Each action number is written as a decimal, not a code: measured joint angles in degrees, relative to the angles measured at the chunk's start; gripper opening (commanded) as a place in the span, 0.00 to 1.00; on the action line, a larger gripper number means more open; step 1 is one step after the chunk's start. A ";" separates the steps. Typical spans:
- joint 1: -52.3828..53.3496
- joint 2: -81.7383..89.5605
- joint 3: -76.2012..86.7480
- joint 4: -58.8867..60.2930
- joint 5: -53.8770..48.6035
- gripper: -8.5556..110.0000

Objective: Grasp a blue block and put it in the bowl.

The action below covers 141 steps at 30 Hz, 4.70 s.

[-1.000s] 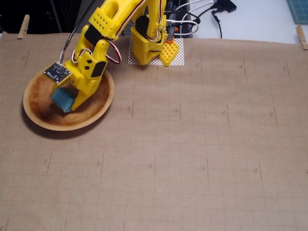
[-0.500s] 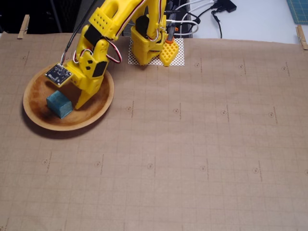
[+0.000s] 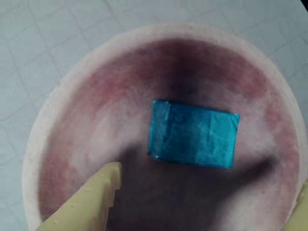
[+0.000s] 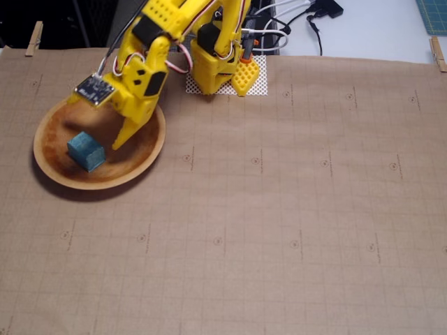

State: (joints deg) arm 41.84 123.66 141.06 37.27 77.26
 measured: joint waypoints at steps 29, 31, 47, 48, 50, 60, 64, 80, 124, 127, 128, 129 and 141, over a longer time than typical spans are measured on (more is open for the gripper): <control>-25.31 32.43 0.00 1.85 9.14 0.14; -27.07 32.43 0.00 1.85 9.14 0.13; -37.35 59.06 19.51 1.85 9.14 0.08; -38.14 61.26 21.53 1.85 9.14 0.08; -39.29 63.90 24.08 1.85 9.14 0.08; -43.15 69.61 31.64 1.85 9.14 0.07; -43.07 70.22 32.78 5.10 9.14 0.07; -43.07 70.58 32.87 24.96 9.14 0.07; -44.56 70.40 39.29 39.90 9.14 0.05; -44.30 70.40 39.29 39.90 9.14 0.05; -44.30 70.40 39.29 39.90 9.14 0.05; -44.30 70.40 39.29 39.90 9.14 0.05; -44.30 70.40 39.29 39.90 9.14 0.05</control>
State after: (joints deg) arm -2.46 194.06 180.35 77.17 86.40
